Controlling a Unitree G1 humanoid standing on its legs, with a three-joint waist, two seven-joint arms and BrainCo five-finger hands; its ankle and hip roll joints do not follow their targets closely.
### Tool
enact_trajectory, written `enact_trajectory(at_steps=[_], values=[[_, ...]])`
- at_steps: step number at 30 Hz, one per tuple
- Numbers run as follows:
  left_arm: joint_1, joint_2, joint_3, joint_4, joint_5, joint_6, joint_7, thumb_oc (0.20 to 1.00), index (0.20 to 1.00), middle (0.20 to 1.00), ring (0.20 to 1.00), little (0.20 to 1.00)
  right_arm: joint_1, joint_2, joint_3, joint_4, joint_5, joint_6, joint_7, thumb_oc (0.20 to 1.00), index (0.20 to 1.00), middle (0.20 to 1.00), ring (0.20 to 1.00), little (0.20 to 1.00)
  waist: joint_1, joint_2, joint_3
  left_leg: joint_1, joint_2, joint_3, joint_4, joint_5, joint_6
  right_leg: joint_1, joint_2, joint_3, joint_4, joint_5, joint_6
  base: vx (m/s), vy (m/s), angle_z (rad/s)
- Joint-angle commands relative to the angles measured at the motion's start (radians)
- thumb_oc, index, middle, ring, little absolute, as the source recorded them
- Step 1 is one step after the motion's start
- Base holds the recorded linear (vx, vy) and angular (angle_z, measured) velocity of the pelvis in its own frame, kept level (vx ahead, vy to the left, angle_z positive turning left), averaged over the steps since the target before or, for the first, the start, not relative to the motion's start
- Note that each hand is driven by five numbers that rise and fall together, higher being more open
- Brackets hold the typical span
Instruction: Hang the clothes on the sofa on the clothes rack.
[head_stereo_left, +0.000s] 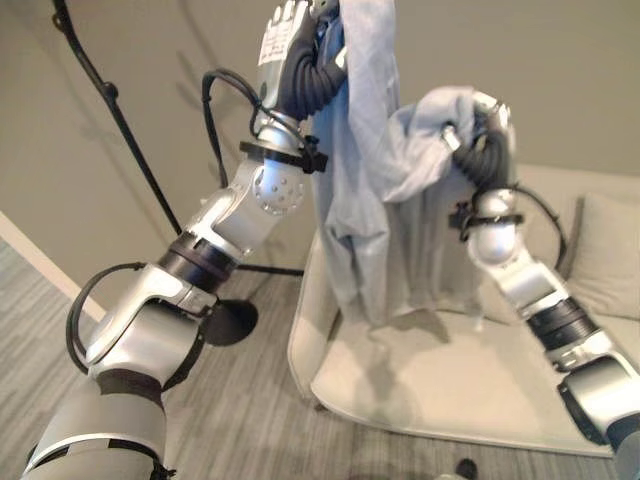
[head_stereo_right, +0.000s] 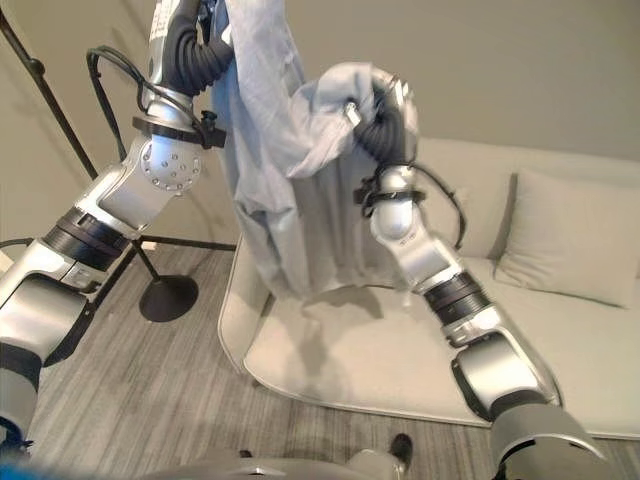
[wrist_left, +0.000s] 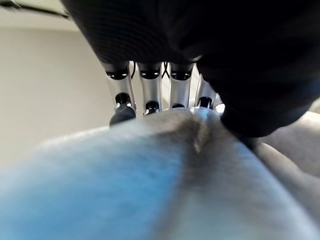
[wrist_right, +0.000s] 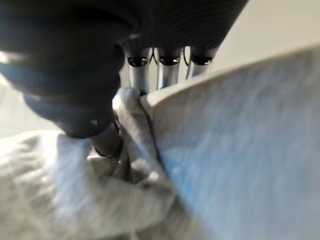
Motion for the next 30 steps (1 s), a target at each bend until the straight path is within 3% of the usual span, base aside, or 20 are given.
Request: enact_trajectory(at_steps=[1, 4, 6, 7, 12, 22, 27, 28, 29, 30], values=[[-0.006, -0.001, 0.091, 0.049, 0.014, -0.010, -0.013, 0.200, 0.200, 0.200, 0.200, 0.200, -0.140, -0.071, -0.015, 0.046, -0.008, -0.020, -0.019, 0.200, 0.200, 0.200, 0.200, 0.200, 0.015, 0.025, -0.063, 0.170, 0.035, -0.042, -0.250, 0.022, -0.045, 0.086, 0.157, 0.005, -0.055, -0.117, -0.096, -0.06, 0.212, -0.07], [0.031, -0.022, 0.100, 0.054, 0.013, -0.002, -0.027, 0.200, 0.200, 0.200, 0.200, 0.200, -0.113, -0.082, -0.012, 0.046, -0.008, -0.023, -0.019, 0.200, 0.200, 0.200, 0.200, 0.200, 0.014, 0.013, -0.069, 0.169, -0.003, -0.042, -0.250, 0.031, -0.041, 0.125, 0.259, 0.049, -0.107, -0.163, -0.134, 0.00, 0.037, 0.03], [0.027, -0.020, 0.099, 0.057, 0.017, -0.007, -0.029, 0.200, 0.200, 0.200, 0.200, 0.200, -0.118, -0.094, -0.017, 0.049, -0.009, -0.026, -0.021, 0.200, 0.200, 0.200, 0.200, 0.200, 0.011, 0.008, -0.074, 0.163, -0.015, -0.050, -0.250, 0.032, -0.041, 0.153, 0.272, 0.080, -0.155, -0.156, -0.130, 0.04, -0.017, -0.09], [0.037, -0.017, 0.106, 0.057, 0.007, -0.007, -0.037, 0.200, 0.200, 0.200, 0.200, 0.200, -0.116, -0.098, -0.013, 0.047, -0.006, -0.027, -0.015, 0.200, 0.200, 0.200, 0.200, 0.200, 0.008, 0.008, -0.083, 0.169, -0.022, -0.051, -0.250, 0.029, -0.043, 0.170, 0.289, 0.123, -0.211, -0.123, -0.132, 0.06, -0.018, -0.07], [0.047, -0.027, 0.100, 0.053, 0.007, -0.001, -0.053, 0.200, 0.200, 0.200, 0.200, 0.200, -0.085, -0.112, -0.022, 0.017, -0.002, -0.023, -0.002, 0.200, 0.200, 0.200, 0.200, 0.200, -0.001, 0.017, -0.116, 0.175, -0.014, -0.061, -0.250, 0.026, -0.050, 0.232, 0.293, 0.111, -0.318, -0.095, -0.125, 0.08, -0.064, 0.00], [0.061, -0.032, 0.095, 0.034, 0.003, 0.007, -0.063, 0.200, 0.200, 0.200, 0.200, 0.200, -0.061, -0.118, -0.033, -0.009, -0.005, -0.031, 0.006, 0.200, 0.200, 0.200, 0.200, 0.200, -0.015, 0.024, -0.126, 0.184, 0.010, -0.081, -0.250, 0.034, -0.062, 0.248, 0.296, 0.083, -0.319, -0.112, -0.129, 0.02, -0.064, 0.13], [0.048, -0.030, 0.106, 0.023, -0.004, -0.005, -0.057, 0.200, 0.200, 0.200, 0.200, 0.200, -0.089, -0.135, -0.029, -0.005, -0.005, -0.041, -0.004, 0.200, 0.200, 0.200, 0.200, 0.200, -0.012, 0.016, -0.075, 0.116, 0.022, -0.077, -0.139, 0.026, -0.077, 0.253, 0.279, 0.067, -0.319, -0.107, -0.134, -0.09, 0.025, 0.03], [0.035, -0.027, 0.106, 0.026, -0.012, -0.011, -0.052, 0.200, 0.200, 0.200, 0.200, 0.200, -0.122, -0.142, -0.016, 0.003, -0.002, -0.042, -0.009, 0.200, 0.200, 0.200, 0.200, 0.200, -0.009, 0.011, -0.063, 0.092, 0.055, -0.082, -0.133, 0.037, -0.092, 0.246, 0.264, 0.068, -0.318, -0.099, -0.126, -0.03, 0.072, 0.12], [0.033, -0.026, 0.107, 0.027, -0.013, -0.012, -0.052, 0.200, 0.200, 0.200, 0.200, 0.200, -0.127, -0.141, -0.013, 0.007, -0.001, -0.043, -0.010, 0.200, 0.200, 0.200, 0.200, 0.200, -0.010, 0.012, -0.063, 0.090, 0.056, -0.082, -0.133, 0.037, -0.094, 0.244, 0.265, 0.069, -0.318, -0.098, -0.127, -0.01, 0.173, -0.02], [0.028, -0.020, 0.109, 0.030, -0.020, -0.014, -0.046, 0.200, 0.200, 0.200, 0.200, 0.200, -0.143, -0.141, -0.002, 0.017, 0.006, -0.042, -0.011, 0.200, 0.200, 0.200, 0.200, 0.200, -0.007, 0.006, -0.062, 0.080, 0.106, -0.087, -0.151, 0.064, -0.104, 0.233, 0.243, 0.073, -0.316, -0.095, -0.118, 0.03, 0.178, -0.03]])
